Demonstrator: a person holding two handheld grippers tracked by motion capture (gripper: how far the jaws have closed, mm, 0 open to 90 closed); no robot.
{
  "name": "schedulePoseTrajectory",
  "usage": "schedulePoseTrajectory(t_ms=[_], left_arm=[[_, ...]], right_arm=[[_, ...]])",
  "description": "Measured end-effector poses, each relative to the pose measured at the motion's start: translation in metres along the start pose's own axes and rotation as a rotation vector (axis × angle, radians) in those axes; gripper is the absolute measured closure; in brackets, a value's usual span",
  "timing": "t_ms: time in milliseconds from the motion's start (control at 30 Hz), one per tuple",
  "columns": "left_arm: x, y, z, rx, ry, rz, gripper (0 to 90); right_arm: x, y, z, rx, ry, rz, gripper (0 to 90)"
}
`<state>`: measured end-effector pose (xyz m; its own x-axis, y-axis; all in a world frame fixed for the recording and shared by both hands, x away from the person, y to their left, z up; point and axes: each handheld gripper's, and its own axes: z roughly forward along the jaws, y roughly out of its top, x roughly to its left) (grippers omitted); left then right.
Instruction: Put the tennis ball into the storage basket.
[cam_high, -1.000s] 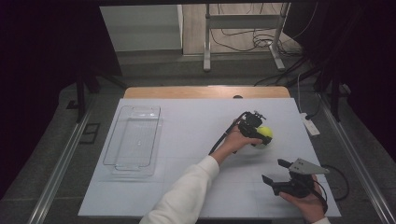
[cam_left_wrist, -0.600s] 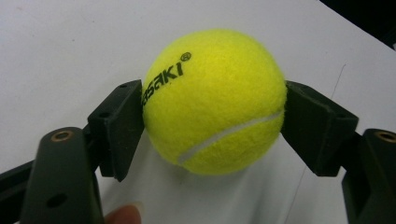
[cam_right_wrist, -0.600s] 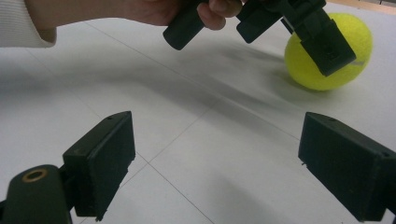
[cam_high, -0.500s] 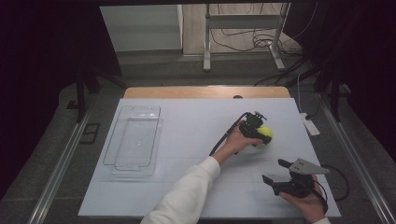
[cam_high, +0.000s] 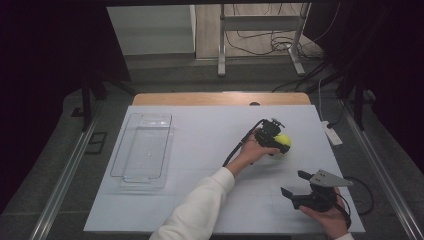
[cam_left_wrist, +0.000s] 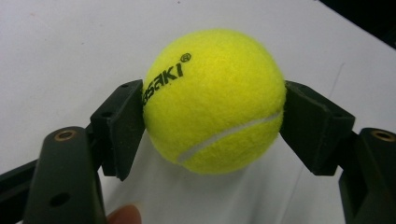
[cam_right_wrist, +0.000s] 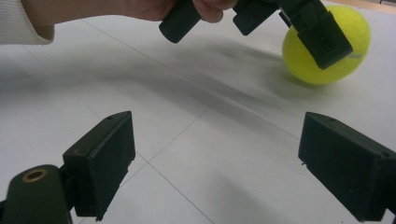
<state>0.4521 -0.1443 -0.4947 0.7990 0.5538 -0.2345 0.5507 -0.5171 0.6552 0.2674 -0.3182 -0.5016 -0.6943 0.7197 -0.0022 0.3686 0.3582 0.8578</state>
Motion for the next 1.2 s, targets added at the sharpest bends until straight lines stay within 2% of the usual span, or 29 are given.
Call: schedulePoseTrajectory(t_ms=[333, 633, 933, 1200], left_arm=[[-0.004, -0.004, -0.013, -0.035, -0.006, 0.021, 27.0], [-0.002, -0.009, -0.027, -0.064, -0.005, 0.019, 27.0], [0.001, -0.022, -0.044, -0.094, 0.006, 0.007, 27.1], [0.003, -0.025, -0.05, -0.103, 0.012, 0.013, 27.1]], right_arm=[[0.001, 0.0, 0.001, 0.0, -0.001, -0.002, 11.2], [0.001, 0.0, 0.002, 0.006, -0.004, -0.006, 11.2], [0.002, 0.0, 0.002, 0.006, -0.003, -0.011, 11.2], [0.002, 0.0, 0.003, 0.009, -0.004, -0.013, 11.2]])
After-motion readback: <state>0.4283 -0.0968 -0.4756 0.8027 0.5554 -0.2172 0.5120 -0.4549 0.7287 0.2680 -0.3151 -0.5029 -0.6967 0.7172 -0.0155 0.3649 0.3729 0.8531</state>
